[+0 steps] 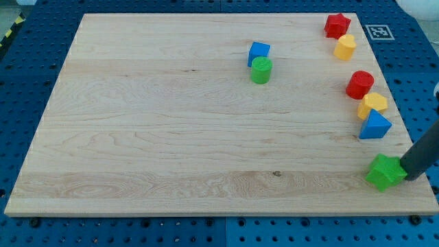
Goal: Move the green star towards the green circle
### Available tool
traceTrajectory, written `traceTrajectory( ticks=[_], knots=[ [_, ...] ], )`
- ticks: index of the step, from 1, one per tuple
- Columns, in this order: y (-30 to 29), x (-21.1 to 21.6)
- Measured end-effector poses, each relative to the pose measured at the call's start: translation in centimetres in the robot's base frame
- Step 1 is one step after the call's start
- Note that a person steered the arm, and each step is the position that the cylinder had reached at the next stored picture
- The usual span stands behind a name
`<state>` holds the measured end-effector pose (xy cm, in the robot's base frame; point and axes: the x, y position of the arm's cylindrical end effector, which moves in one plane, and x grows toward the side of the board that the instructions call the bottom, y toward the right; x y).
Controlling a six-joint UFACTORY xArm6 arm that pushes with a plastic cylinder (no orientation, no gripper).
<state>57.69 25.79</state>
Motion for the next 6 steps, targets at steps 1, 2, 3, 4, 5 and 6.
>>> traceTrajectory(
  ticks=[1,2,3,4,5,6],
  knots=[
    [-3.6,0.6],
    [-5.6,0.6],
    [-4.3,2.6],
    [-5.9,4.2],
    [-8.9,3.6],
    [-9.9,1.7]
  ],
)
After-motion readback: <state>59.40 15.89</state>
